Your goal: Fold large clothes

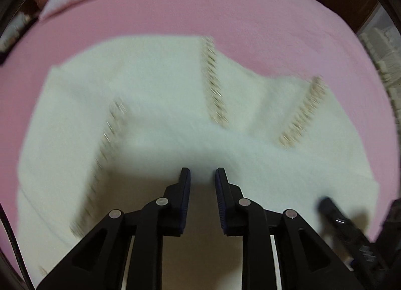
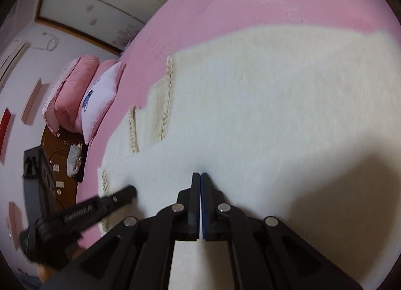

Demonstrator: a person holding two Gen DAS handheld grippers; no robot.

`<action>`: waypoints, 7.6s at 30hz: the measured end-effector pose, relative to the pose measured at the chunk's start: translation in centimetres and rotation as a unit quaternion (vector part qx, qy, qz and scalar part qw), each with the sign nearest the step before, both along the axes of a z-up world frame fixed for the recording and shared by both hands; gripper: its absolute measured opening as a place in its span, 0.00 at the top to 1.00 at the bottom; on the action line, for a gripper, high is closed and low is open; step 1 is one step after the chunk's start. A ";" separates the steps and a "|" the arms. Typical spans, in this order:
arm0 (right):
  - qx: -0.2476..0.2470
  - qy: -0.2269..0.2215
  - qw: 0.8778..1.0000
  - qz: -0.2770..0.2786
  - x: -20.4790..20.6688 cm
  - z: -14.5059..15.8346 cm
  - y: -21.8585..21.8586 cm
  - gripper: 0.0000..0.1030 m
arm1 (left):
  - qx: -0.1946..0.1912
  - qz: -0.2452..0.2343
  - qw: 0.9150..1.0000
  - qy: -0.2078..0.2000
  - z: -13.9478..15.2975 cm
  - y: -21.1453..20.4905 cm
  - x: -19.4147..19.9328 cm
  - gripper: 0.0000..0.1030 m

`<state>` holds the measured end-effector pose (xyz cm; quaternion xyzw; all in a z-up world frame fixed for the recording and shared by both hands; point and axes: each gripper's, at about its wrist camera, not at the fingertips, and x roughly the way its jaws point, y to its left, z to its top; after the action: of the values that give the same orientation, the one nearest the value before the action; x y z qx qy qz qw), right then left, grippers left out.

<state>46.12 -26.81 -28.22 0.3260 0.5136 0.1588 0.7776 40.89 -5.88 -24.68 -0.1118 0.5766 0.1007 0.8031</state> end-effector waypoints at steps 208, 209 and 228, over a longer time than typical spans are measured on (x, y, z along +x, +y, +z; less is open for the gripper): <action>-0.099 -0.007 0.993 0.065 -19.7 8.5 13.5 0.97 | -0.067 -0.116 0.991 0.030 4.7 3.0 -17.8 0.95; -0.095 -0.006 0.993 0.070 -19.5 8.3 13.8 0.97 | -0.082 -0.116 0.990 0.025 4.7 2.8 -17.7 0.95; -0.114 0.073 0.991 0.017 -15.1 3.8 3.9 1.00 | -0.016 -0.052 0.998 0.034 0.6 10.4 -13.8 0.99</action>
<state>31.03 -22.95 -24.45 0.2370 0.5893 0.0877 0.7674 27.13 4.54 -24.11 -0.0906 0.6102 0.0533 0.7852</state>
